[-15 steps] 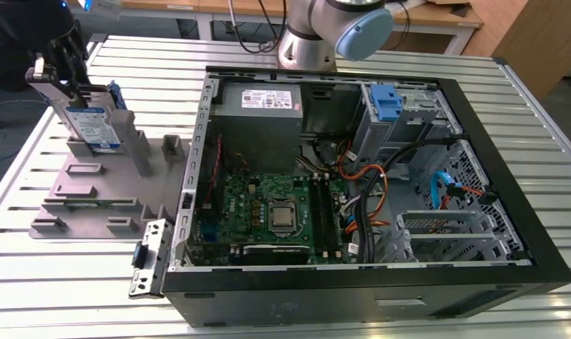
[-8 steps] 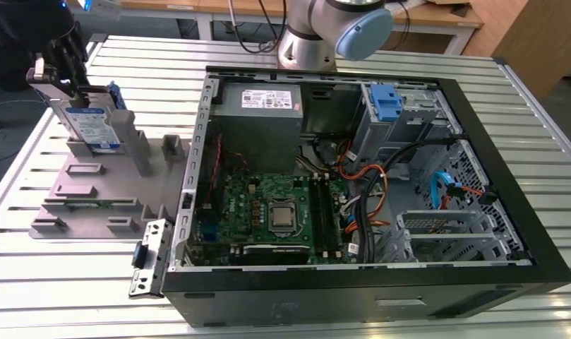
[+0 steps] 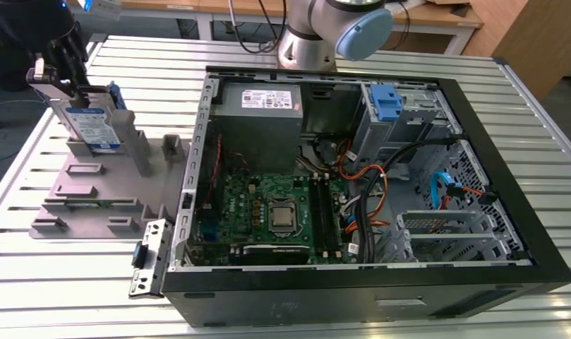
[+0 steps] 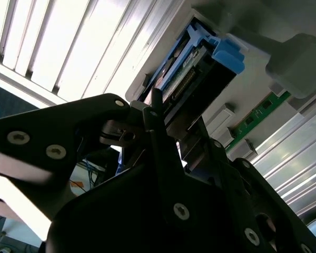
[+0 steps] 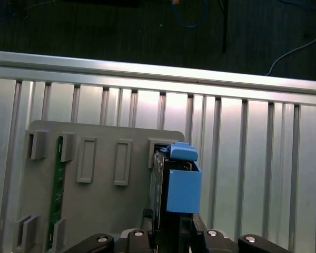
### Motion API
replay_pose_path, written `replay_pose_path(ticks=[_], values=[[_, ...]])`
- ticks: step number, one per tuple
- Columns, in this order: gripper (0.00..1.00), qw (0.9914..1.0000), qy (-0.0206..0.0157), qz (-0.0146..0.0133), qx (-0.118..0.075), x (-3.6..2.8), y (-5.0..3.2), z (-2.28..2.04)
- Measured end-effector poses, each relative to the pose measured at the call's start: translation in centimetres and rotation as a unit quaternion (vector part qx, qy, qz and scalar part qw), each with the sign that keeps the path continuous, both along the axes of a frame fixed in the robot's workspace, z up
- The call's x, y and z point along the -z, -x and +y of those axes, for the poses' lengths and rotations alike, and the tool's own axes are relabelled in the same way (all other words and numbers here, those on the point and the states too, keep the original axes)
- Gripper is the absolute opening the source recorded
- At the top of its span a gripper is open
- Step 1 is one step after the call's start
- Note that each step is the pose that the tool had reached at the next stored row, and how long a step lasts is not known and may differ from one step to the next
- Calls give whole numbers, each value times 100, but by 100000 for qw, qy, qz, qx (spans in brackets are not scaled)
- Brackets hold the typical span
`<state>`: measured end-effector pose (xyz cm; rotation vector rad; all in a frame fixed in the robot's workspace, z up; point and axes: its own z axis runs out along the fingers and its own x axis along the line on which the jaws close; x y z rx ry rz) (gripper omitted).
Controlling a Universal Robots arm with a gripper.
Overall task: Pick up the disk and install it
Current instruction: 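Pick up the disk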
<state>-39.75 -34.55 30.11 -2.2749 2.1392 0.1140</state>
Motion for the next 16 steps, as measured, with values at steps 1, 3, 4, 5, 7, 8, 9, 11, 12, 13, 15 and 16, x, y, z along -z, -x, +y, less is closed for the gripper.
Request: replay_pose_path(ticks=[1, 3, 4, 5, 7, 8, 9, 11, 12, 13, 15, 16], values=[[37, 100000, 0, -1, -3, 0, 0, 0], [37, 100000, 0, -1, -1, 0, 0, -1], [37, 100000, 0, -2, -2, 0, 0, -1], [37, 100000, -3, -2, -3, 0, 0, -5], [37, 100000, 0, -4, -8, 0, 0, -7], [37, 100000, -1, -1, -2, 0, 0, -6], [37, 100000, 2, -1, 0, 0, 0, -3], [37, 100000, 1, 0, 1, 0, 0, 2], [37, 100000, 2, 0, -5, 0, 0, 2], [37, 100000, 1, 2, -5, 0, 0, 2], [37, 100000, 1, 0, -3, 0, 0, 3], [37, 100000, 0, -1, -1, 0, 0, 3]])
